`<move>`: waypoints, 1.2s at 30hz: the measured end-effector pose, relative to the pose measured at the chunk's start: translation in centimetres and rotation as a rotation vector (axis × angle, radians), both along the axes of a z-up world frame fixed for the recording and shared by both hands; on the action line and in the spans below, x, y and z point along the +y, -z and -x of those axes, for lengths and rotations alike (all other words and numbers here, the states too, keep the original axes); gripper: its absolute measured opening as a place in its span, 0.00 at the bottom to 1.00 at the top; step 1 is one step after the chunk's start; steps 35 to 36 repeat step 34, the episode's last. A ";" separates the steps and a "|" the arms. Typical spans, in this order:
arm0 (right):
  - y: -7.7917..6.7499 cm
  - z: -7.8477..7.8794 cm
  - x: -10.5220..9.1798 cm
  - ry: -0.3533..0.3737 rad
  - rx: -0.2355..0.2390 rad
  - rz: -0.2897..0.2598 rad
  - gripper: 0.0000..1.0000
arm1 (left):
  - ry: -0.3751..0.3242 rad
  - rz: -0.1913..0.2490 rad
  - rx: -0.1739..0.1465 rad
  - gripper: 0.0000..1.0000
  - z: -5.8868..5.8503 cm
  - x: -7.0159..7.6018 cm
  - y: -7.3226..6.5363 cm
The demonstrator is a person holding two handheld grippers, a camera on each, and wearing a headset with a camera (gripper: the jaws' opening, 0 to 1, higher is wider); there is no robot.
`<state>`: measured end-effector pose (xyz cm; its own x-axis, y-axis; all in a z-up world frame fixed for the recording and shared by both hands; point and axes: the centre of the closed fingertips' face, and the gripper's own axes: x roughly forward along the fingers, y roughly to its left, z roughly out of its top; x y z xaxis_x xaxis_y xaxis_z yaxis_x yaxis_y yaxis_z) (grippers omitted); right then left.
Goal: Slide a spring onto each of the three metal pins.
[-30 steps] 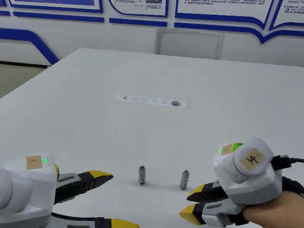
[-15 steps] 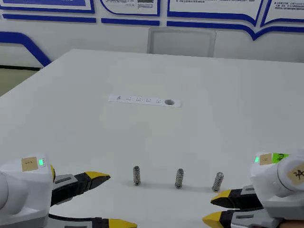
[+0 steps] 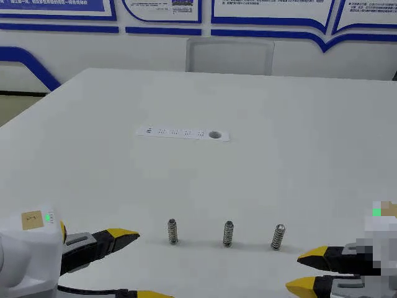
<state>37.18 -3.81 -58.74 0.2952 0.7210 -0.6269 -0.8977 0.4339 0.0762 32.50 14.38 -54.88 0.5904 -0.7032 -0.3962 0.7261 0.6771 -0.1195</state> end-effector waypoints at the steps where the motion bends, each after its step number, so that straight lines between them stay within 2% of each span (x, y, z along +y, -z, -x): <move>1: 0.0 0.0 -0.3 0.001 0.002 -0.003 0.31 | 0.000 0.000 0.000 0.71 0.0 0.0 0.0; 9: -0.5 0.1 -1.2 -0.021 -0.015 -0.018 0.36 | -0.001 0.005 0.004 0.71 -0.1 0.3 0.2; 18: -1.1 -0.2 -1.3 -0.016 -0.028 -0.032 0.40 | 0.000 0.009 0.002 0.71 -0.2 0.6 0.2; 36: -1.1 -0.1 -1.6 0.002 -0.024 -0.029 0.47 | 0.000 0.022 0.003 0.72 -0.3 0.9 0.6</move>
